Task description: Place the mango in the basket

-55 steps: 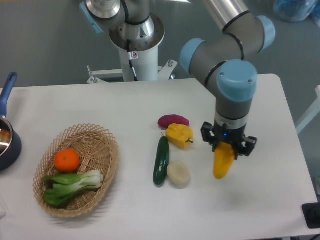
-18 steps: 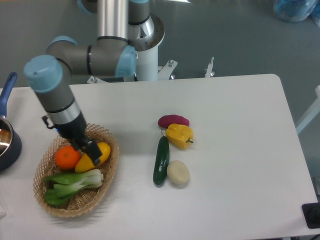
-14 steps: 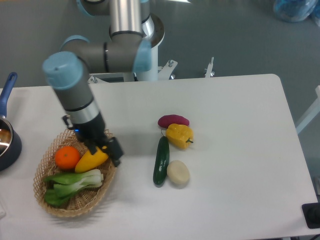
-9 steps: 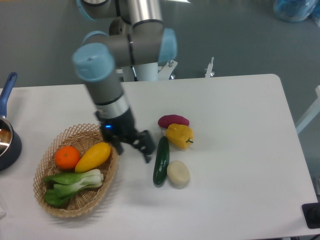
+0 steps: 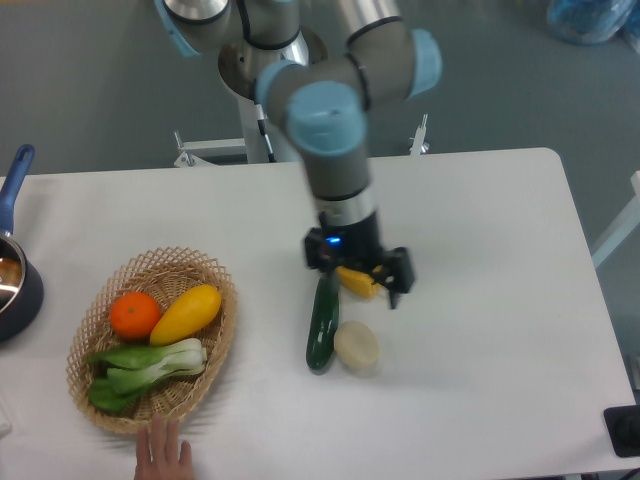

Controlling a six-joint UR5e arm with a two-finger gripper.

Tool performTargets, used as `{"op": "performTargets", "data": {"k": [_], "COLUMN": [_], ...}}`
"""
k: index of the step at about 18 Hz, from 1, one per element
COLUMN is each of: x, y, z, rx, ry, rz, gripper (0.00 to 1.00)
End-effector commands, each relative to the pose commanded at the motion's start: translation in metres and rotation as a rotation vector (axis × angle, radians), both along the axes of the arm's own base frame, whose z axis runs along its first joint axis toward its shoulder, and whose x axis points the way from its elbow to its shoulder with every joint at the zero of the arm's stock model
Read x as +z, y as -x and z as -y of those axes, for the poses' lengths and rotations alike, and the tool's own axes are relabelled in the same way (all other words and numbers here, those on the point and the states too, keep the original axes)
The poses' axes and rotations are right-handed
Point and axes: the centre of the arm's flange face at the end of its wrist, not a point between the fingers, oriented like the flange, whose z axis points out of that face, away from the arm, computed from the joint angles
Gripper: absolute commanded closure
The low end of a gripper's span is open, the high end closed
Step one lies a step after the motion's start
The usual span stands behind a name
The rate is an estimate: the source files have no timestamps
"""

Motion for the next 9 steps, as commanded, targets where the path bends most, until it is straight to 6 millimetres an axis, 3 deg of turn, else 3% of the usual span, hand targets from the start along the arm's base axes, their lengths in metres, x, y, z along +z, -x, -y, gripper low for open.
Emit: {"op": "performTargets", "data": {"k": [5, 6, 9], "x": [-0.017, -0.025, -0.031], "y": [0.042, 0.043, 0.041], "z": [0.059, 0.067, 0.069], "rx": [-0.001, -0.015, -0.048], "ry": [0.064, 0.076, 0.088], "rz": [0.049, 0.062, 0.072], "gripper": [0.00, 0.00, 0.00]}}
